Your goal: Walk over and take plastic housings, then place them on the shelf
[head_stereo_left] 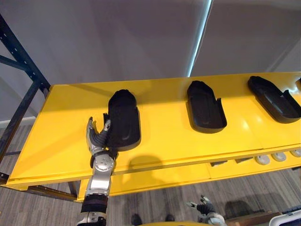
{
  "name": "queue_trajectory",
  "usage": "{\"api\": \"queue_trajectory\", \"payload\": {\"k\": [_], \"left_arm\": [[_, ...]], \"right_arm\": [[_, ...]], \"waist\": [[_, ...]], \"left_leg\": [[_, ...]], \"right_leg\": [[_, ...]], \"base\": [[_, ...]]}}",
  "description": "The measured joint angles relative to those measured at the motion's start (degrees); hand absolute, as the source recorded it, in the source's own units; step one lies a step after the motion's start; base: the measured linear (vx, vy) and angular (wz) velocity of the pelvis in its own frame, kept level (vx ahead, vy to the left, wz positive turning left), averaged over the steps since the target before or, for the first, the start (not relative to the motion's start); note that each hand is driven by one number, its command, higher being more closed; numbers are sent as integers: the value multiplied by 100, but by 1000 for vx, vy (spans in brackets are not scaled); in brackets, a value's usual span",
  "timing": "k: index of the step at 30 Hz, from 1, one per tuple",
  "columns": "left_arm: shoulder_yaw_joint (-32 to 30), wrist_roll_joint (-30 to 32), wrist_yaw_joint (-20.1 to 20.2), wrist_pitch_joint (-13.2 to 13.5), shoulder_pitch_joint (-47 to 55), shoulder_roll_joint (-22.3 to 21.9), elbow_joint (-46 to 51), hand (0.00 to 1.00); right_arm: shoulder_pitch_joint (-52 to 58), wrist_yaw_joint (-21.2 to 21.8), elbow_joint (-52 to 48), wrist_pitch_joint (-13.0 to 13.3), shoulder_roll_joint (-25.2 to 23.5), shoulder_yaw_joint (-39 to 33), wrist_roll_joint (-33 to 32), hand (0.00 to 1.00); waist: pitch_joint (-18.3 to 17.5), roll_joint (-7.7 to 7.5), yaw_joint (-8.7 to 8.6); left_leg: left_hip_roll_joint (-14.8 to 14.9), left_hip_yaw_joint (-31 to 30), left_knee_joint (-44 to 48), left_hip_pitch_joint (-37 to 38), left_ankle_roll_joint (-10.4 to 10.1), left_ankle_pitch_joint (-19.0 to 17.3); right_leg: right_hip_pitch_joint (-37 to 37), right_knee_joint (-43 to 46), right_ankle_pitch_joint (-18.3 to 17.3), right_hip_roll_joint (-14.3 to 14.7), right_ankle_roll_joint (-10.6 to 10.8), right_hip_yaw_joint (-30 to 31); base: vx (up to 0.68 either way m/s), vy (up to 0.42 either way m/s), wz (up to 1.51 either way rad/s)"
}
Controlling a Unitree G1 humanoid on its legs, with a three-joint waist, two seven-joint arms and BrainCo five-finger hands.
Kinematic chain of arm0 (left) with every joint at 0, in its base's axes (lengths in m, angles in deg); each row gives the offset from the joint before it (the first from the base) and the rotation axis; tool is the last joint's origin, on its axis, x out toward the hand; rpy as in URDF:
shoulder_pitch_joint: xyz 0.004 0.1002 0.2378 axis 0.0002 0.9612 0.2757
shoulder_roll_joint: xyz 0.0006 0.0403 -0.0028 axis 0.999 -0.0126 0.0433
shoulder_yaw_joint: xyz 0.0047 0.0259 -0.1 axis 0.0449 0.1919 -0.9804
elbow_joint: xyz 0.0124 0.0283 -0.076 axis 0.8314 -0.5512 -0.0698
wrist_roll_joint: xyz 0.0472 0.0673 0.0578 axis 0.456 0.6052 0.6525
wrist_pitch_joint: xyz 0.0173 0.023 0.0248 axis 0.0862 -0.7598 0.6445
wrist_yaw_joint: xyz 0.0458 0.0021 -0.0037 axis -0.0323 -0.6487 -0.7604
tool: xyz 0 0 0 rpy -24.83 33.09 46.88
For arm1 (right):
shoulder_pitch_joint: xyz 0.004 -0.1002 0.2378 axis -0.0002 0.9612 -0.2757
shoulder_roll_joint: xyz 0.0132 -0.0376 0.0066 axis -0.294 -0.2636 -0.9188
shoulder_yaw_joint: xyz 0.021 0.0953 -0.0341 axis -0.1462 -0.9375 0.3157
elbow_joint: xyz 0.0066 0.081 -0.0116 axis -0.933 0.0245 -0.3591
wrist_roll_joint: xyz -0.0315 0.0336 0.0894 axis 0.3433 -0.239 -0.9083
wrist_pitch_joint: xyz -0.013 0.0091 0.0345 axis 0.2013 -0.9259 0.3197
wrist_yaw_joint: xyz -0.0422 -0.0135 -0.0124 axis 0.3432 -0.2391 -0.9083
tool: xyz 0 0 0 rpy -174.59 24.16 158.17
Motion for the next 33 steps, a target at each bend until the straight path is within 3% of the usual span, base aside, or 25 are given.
{"api": "queue_trajectory", "payload": {"k": [11, 12, 17, 22, 25, 33], "left_arm": [[381, 222, -178, 32, 75, -10, 1158, 0], [511, 307, -174, 98, 178, -8, 1389, 100], [1202, 527, 10, 557, 1162, -91, 2649, 100], [1428, 521, 335, 978, 2079, -189, 3201, 100], [1484, 489, 466, 1088, 2410, -243, 3251, 100], [1805, 408, 843, 1170, 2698, -215, 2720, 100]], "right_arm": [[3, -2, 3, 21, -1, 30, -12, 0], [3, -2, 10, 34, -1, 33, -17, 0], [29, -1, 106, 108, 12, 34, -120, 0], [45, 0, 176, 162, 74, 33, -233, 0], [104, -2, 154, 174, 92, 39, -238, 0], [158, -24, -33, 156, 26, 86, -234, 0]], "waist": [[16, -3, 6], [16, -3, 5], [34, 18, 86], [85, 53, 200], [87, 45, 332], [109, 26, 374]], "left_leg": [[-6, -45, -1, 18, 1, 2], [-8, -54, -1, 18, 1, 2], [38, -80, -2, -7, 0, 0], [50, -132, -2, -22, -15, -38], [58, -135, -2, -134, 23, -68], [-14, -166, -3, -21, 17, -17]], "right_leg": [[59, 17, -5, -6, 8, -44], [63, 17, -7, -8, 10, -54], [44, 35, -11, -13, 14, -61], [22, 122, -28, -10, 32, -54], [-68, 171, -40, -11, 44, -63], [-50, 322, -140, -101, 179, -121]], "base": [[0, 0, 1], [0, 0, 5], [0, 0, 1], [-17, -1, 4], [-45, -2, 4], [-1, 11, 3]]}}
